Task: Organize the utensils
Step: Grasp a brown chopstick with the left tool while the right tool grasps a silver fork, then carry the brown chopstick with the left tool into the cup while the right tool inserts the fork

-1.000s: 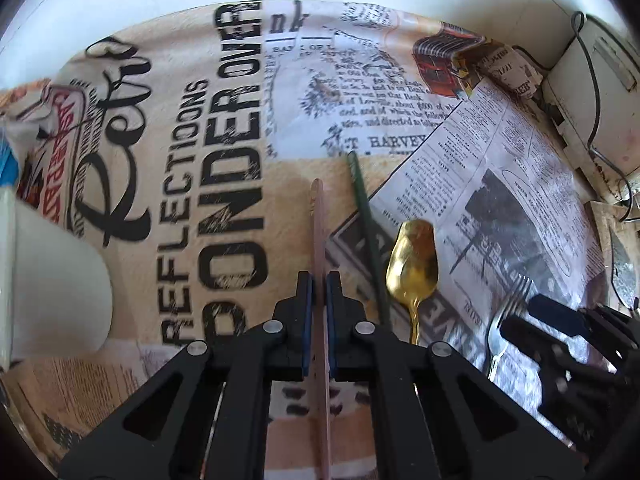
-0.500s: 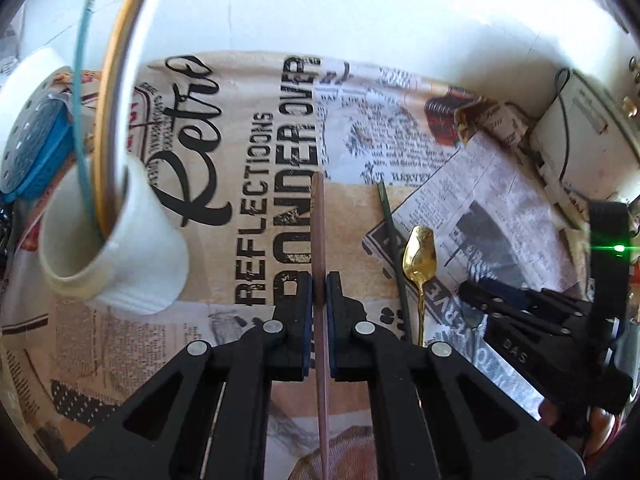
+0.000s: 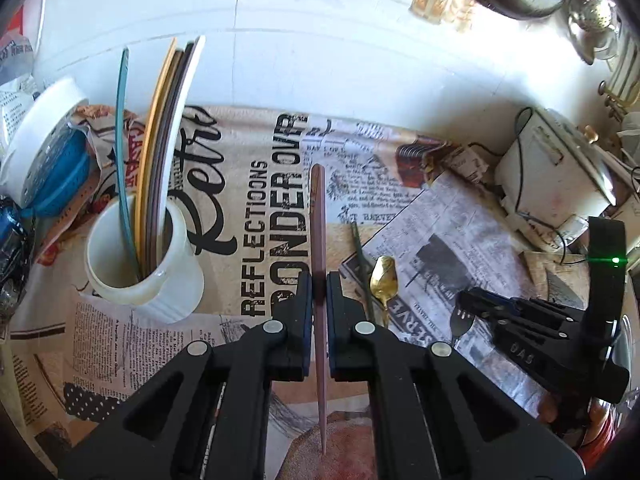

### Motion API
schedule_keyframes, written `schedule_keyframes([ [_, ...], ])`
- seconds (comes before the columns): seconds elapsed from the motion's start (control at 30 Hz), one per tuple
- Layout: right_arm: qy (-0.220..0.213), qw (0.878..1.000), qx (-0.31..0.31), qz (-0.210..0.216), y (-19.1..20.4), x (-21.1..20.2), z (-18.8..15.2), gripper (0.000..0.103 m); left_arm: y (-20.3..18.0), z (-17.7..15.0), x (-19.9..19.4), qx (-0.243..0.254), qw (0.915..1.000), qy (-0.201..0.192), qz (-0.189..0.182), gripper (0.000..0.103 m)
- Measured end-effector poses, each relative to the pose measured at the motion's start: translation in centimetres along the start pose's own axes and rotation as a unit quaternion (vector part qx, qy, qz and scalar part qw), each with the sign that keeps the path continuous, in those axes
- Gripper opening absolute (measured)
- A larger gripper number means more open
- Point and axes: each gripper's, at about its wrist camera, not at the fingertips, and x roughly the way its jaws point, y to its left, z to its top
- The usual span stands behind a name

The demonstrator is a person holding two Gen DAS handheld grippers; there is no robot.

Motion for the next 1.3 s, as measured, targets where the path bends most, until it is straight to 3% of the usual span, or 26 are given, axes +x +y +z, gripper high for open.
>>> schedule_keyframes([
  [0.43, -0.037, 0.999, -0.02, 0.002, 1.2, -4.0, -0.1, 0.002, -0.5, 0.8, -3.5, 0.008, 0.9992, -0.038, -0.005, 0.004],
  [0.77, -0.099, 0.994, -0.046, 0.003, 3.2, -8.3, 2.3, 0.002, 0.6, 2.5, -6.9, 0.007, 0.9966, -0.082, 0.002, 0.004],
  [1.3, -0.195, 0.975, -0.101, 0.037, 11.7, -12.8, 6.9, 0.002, 6.2, 6.1, -13.6, 0.01, 0.9861, -0.164, 0.02, 0.004],
])
